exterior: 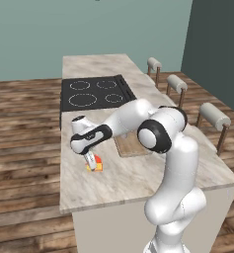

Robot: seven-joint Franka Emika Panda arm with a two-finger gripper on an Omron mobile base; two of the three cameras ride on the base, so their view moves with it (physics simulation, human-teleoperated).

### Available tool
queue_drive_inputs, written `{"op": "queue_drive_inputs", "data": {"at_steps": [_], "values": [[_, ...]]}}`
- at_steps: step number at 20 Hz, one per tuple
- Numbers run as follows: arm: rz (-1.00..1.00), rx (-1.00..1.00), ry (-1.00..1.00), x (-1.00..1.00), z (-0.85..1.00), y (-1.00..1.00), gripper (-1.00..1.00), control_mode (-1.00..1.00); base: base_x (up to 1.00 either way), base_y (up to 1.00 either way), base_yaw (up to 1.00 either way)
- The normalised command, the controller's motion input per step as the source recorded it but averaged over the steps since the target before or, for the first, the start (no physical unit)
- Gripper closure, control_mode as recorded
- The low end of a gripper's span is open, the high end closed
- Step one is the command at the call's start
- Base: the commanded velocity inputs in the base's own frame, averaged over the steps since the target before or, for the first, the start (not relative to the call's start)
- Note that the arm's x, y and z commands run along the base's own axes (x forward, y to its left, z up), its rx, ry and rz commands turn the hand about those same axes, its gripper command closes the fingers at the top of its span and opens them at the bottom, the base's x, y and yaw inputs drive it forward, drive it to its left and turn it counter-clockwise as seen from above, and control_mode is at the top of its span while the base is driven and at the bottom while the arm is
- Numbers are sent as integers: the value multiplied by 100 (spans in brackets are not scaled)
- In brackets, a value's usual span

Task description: Retrieve the reheated potato from the microwave, then place the potato, cheese, and condiment on the cutting board.

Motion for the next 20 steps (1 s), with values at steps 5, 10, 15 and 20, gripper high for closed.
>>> {"op": "queue_drive_inputs", "data": {"at_steps": [5,10,15,20], "values": [[0,-4,5,-27,-29,-30,100,-100,0,0,0],[0,0,0,-30,-13,-27,100,-100,0,0,0],[0,0,0,-28,1,-31,100,-100,0,0,0],[0,0,0,-4,17,-33,100,-100,0,0,0]]}}
